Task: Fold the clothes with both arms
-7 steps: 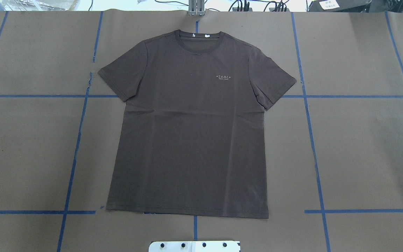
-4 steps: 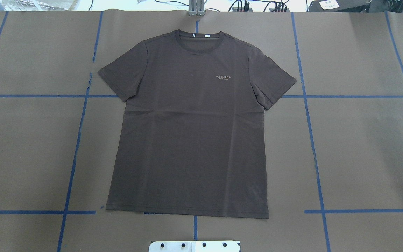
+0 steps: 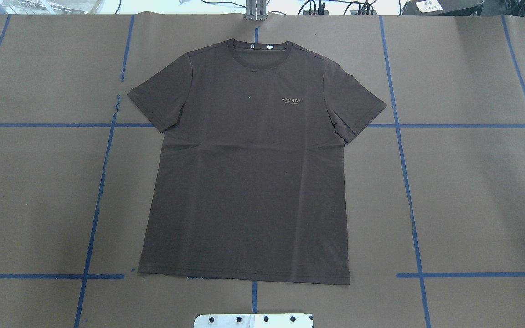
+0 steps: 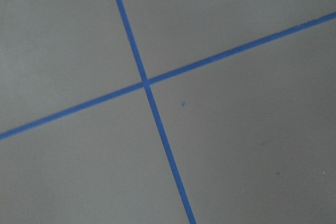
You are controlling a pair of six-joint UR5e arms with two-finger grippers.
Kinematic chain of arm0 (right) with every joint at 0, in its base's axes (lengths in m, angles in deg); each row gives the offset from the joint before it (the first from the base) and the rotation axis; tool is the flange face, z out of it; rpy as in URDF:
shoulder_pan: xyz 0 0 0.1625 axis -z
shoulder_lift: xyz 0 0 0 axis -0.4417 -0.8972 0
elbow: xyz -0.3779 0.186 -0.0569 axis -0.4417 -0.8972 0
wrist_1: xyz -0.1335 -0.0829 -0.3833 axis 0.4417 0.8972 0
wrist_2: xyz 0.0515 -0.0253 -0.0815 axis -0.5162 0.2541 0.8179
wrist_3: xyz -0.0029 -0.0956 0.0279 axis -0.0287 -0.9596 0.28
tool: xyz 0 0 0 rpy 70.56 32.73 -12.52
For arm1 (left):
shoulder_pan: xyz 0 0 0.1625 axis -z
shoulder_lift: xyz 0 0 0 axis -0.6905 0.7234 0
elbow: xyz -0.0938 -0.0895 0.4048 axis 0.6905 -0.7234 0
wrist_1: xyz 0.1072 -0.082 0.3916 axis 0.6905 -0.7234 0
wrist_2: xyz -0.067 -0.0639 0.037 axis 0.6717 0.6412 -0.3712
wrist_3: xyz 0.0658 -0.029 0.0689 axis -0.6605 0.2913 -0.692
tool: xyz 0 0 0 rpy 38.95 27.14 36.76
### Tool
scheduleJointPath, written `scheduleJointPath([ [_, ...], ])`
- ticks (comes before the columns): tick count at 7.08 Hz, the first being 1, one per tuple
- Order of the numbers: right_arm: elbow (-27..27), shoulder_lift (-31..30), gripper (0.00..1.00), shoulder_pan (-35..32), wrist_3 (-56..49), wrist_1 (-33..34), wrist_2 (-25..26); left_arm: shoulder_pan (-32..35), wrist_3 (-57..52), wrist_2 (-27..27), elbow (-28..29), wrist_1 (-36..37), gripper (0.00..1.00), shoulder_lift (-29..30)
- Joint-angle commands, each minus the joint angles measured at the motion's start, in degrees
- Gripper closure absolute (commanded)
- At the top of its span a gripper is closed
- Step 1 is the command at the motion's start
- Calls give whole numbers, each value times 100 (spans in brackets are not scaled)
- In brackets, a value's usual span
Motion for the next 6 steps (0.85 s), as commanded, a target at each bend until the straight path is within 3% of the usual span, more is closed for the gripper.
scheduleJointPath([
  [1, -355, 322, 0, 96, 16, -758, 3, 9, 3, 38, 628, -1090, 0, 269],
  [3, -900, 1285, 0, 786, 1920, -797, 108, 9, 3, 47, 621, -1164, 0, 269],
  [5, -1007, 2069, 1, 1892, 4039, -1242, 939, 9, 3, 47, 551, -1181, 0, 260],
  [6, -1182, 2360, 6, 2560, 4903, -1628, 1684, 9, 3, 47, 542, -1181, 0, 260],
])
